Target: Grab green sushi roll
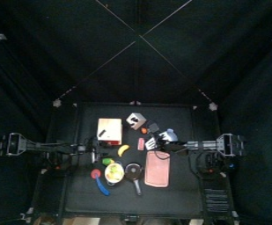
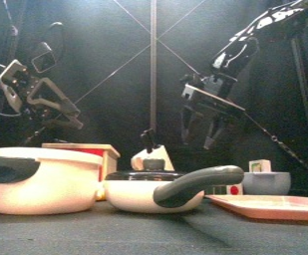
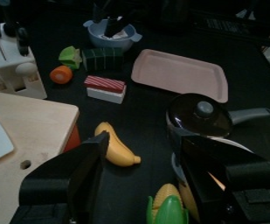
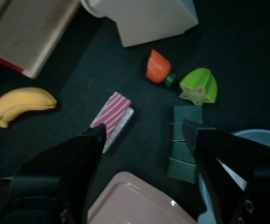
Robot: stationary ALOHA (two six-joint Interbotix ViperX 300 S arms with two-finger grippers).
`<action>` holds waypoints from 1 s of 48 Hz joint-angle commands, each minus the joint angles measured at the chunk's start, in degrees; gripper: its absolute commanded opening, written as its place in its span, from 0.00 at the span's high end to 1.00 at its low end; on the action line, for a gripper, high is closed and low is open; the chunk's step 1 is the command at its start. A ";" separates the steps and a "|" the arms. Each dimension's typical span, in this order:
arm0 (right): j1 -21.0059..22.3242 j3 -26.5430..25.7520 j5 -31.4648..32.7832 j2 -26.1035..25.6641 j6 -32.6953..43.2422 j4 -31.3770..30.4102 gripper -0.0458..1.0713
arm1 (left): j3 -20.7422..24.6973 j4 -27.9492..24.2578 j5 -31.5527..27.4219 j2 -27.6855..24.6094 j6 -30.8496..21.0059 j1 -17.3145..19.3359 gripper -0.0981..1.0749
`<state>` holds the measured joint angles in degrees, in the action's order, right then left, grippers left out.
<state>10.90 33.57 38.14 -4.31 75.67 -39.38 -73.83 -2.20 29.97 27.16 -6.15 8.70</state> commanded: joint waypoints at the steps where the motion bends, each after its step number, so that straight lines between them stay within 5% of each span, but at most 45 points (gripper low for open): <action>1: 1.67 -1.85 0.26 -0.09 -4.31 3.69 0.07 | 0.62 0.00 0.09 0.00 0.00 -0.09 0.14; 18: 6.15 -4.92 3.69 5.01 -19.25 13.36 0.07 | 0.62 0.00 -0.18 -0.09 0.00 -0.09 0.14; 48: 8.88 -3.16 2.99 9.49 -21.01 13.97 0.07 | 0.70 0.00 -0.88 -0.09 0.00 -0.09 0.14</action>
<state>19.16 30.85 41.57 5.80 54.40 -25.49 -73.83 -2.20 28.92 27.16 -6.15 8.70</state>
